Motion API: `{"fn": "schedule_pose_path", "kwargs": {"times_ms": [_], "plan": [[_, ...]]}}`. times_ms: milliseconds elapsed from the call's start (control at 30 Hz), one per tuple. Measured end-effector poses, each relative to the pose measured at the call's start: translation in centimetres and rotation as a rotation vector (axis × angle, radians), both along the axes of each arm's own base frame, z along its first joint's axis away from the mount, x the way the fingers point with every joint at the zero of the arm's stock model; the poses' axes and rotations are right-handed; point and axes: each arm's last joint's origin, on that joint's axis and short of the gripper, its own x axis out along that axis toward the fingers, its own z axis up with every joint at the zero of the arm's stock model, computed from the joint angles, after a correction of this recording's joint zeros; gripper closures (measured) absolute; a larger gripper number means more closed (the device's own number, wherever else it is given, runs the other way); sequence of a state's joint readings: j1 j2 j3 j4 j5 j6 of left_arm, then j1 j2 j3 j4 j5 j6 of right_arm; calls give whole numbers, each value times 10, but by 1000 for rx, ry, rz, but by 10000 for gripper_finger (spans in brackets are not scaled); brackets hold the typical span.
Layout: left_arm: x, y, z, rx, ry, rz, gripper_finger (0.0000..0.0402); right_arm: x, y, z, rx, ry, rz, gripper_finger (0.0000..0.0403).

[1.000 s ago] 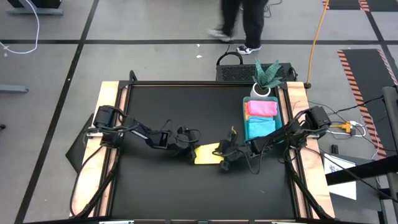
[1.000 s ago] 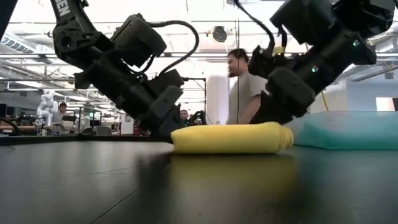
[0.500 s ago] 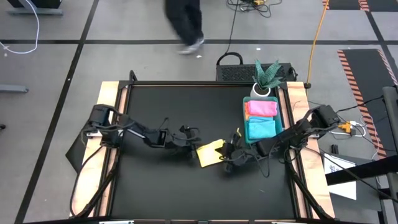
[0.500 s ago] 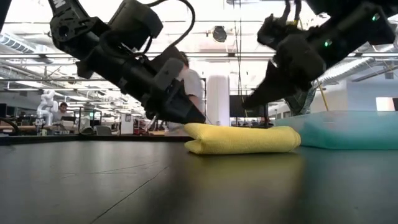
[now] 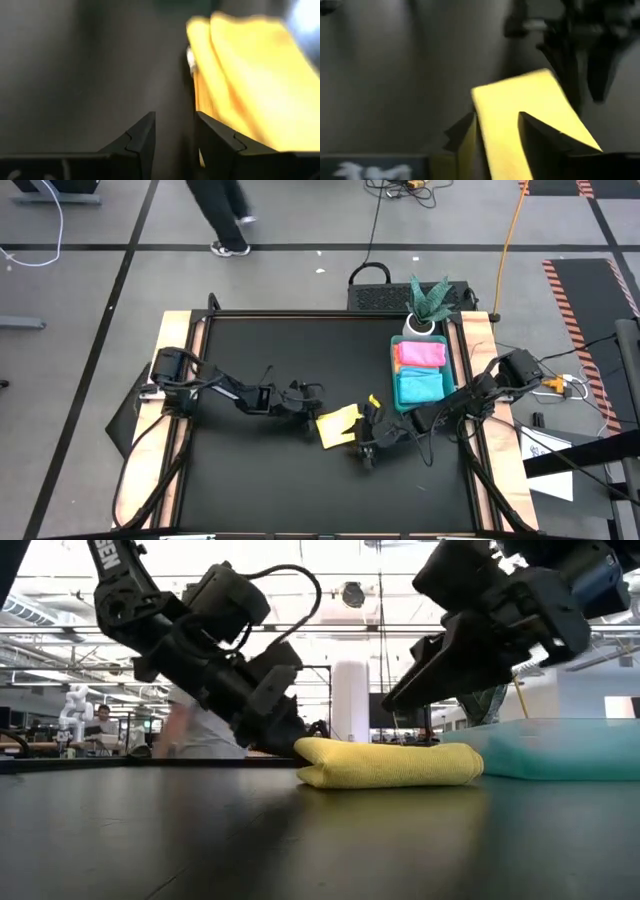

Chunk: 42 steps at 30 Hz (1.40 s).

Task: Fold microfiber towels
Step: Put the yellow microfiber cloth into the green bin

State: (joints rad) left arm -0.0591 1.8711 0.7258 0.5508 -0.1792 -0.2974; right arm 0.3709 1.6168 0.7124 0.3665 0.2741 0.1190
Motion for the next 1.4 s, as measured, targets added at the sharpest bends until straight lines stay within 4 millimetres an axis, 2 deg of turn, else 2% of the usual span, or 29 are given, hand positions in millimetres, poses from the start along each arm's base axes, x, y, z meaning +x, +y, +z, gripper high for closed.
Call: {"fn": "schedule_pose_path", "kwargs": {"times_ms": [267,467,700,833,1033,1133,1233,1400], "plan": [[3,-1,-18,-16,-3,-23,261,4,3,-25,-207,58,153,175],[5,0,-20,-24,-20,-29,261,10,-3,-41,-336,66,160,171],[6,0,-19,-32,-29,-40,261,16,-15,-48,-282,81,105,220],[3,-1,-10,-39,-14,-67,261,16,-16,-48,-230,89,97,283],[-11,0,18,20,80,-67,261,15,-14,-43,-126,81,112,387],[-19,-2,23,47,146,-47,261,14,-12,-31,-18,57,137,388],[-22,-7,23,71,177,-37,261,11,-10,-11,96,22,145,382],[-24,-18,17,71,200,-42,261,-8,-11,28,161,10,151,396]]}}
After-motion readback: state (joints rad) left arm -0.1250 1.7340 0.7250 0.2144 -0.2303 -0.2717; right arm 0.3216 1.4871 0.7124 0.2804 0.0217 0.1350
